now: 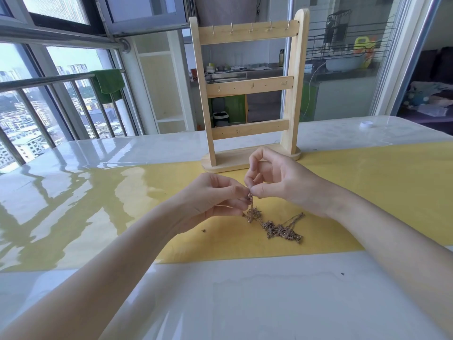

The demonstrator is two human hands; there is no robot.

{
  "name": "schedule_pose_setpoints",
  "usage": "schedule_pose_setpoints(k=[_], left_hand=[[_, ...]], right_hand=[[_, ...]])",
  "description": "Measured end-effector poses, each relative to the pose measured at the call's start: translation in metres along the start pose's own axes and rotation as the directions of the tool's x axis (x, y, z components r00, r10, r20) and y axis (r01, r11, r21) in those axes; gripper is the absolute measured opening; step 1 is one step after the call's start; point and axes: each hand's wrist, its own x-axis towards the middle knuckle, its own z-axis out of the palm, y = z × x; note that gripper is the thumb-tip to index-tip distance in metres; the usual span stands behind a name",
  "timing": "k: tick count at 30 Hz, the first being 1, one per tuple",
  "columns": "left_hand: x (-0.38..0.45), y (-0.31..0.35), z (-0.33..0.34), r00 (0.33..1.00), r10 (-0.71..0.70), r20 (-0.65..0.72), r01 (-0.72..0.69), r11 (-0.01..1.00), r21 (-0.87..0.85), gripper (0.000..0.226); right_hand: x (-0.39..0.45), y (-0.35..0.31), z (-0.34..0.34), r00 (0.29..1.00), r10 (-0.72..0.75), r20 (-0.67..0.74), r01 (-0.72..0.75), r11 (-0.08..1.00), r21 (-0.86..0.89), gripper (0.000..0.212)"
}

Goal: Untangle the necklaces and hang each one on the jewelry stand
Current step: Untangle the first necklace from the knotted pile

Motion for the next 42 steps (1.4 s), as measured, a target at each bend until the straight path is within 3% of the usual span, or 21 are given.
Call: schedule_pose_setpoints(k=[5,9,13,17,24,26,30,32,38,42], left_hand=[[0.001,-0.001,0.003,0.998,0.064,-0.001,-0.064,0.996,-0.065,0.037],[0.003,-0.006,0.007,0.996,0.08,-0.026,-0.082,0.993,-0.081,0.021],[0.007,-0.008,0.011,0.997,0.065,-0.044,-0.07,0.987,-0.144,0.029],[0.009,-0.009,0.015,0.999,0.049,-0.018,-0.052,0.982,-0.18,0.019],[0.012,-0.01,0.014,0.997,0.055,-0.054,-0.068,0.954,-0.293,0.02],[0.012,-0.011,0.014,0.991,0.091,-0.094,-0.112,0.961,-0.253,0.02],[0.01,-0.012,0.019,0.941,0.273,-0.201,-0.261,0.962,0.085,0.029],[0.009,-0.013,0.02,0.927,0.306,-0.217,-0.282,0.95,0.133,0.03],[0.007,-0.009,0.014,0.973,0.16,-0.166,-0.19,0.964,-0.185,0.005],[0.007,-0.009,0.008,0.991,0.081,-0.107,-0.102,0.972,-0.213,0.018]], right_hand=[[0.0,0.001,0.0,1.0,-0.003,-0.001,0.003,0.991,0.133,0.027],[-0.001,0.002,0.0,0.999,-0.003,-0.033,0.006,0.993,0.114,0.028],[0.0,0.0,0.002,0.999,0.003,-0.052,0.0,0.998,0.061,0.027],[0.0,-0.001,0.002,0.997,-0.004,-0.075,0.009,0.998,0.061,0.026],[0.0,-0.003,0.004,0.997,-0.015,-0.075,0.019,0.998,0.052,0.027],[0.0,-0.001,0.003,0.995,-0.005,-0.097,0.01,0.998,0.054,0.026],[0.002,0.004,0.002,0.977,0.049,-0.207,-0.037,0.997,0.062,0.018],[0.003,0.004,0.003,0.974,0.054,-0.22,-0.044,0.998,0.047,0.016],[0.003,0.003,0.003,0.976,0.041,-0.213,-0.039,0.999,0.017,0.016],[0.003,0.003,0.003,0.977,0.039,-0.21,-0.036,0.999,0.019,0.017]])
